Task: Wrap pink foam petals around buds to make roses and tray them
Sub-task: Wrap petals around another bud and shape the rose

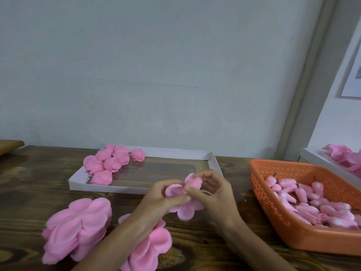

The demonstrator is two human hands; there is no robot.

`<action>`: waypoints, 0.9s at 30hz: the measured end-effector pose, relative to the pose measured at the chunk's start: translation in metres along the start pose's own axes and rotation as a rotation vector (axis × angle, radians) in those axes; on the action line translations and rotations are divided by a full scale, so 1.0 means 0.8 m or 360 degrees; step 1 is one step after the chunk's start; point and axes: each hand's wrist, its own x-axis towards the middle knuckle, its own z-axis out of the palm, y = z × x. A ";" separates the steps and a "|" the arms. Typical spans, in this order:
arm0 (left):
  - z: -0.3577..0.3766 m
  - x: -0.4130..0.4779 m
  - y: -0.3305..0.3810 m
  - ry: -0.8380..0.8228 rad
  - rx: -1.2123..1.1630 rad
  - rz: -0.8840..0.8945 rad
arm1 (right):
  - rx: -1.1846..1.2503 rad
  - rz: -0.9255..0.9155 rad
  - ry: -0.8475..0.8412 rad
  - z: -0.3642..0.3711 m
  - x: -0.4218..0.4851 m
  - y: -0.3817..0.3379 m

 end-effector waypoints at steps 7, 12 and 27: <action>0.004 -0.002 0.003 0.0006 -0.0023 0.0157 | -0.0061 0.0070 0.0001 0.000 0.001 0.001; -0.009 0.001 -0.004 0.0004 -0.0045 0.0224 | 0.0026 -0.0027 -0.0139 0.001 -0.003 0.000; 0.010 -0.001 -0.006 0.0739 0.0001 0.0385 | -0.0122 -0.0080 -0.0186 0.004 -0.006 -0.006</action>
